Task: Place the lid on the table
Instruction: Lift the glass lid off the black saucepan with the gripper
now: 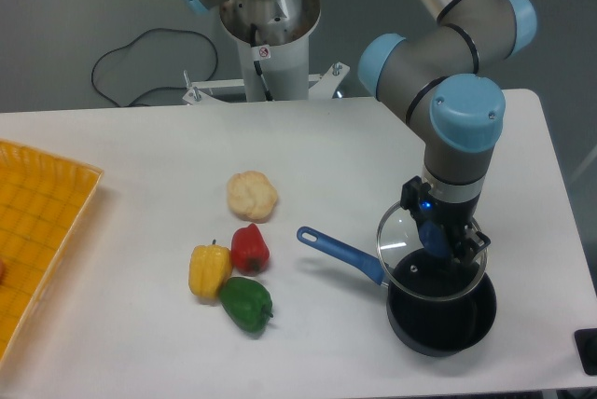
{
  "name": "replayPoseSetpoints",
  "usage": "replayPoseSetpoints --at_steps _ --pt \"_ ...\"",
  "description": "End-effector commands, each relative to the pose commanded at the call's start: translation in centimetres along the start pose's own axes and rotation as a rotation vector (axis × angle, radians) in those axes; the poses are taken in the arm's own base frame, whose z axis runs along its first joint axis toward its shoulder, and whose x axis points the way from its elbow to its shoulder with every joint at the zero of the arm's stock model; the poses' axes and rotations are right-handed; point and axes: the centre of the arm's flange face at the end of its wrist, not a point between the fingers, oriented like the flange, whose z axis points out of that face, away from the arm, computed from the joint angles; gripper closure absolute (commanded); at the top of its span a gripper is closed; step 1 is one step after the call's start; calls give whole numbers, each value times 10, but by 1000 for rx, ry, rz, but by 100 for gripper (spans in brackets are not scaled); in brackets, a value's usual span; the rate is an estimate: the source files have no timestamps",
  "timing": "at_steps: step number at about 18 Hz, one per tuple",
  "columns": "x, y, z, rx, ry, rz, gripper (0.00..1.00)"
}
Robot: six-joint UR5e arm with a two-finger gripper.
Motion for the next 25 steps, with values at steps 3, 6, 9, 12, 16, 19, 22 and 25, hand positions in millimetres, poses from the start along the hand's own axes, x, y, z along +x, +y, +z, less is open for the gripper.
replayPoseSetpoints --at_steps 3,6,9,12,16,19,22,25 --pt "9 0 4 1 9 1 41" --pt "17 2 3 3 -4 0 41" --pt "33 11 5 2 -8 -12 42" --pt "48 20 1 0 -16 -15 42" --pt "63 20 0 0 -7 -13 42" --pt "74 20 4 -1 -10 -10 42" --pt "90 21 10 -2 -30 -10 42" --pt "99 25 11 -12 -26 -2 42"
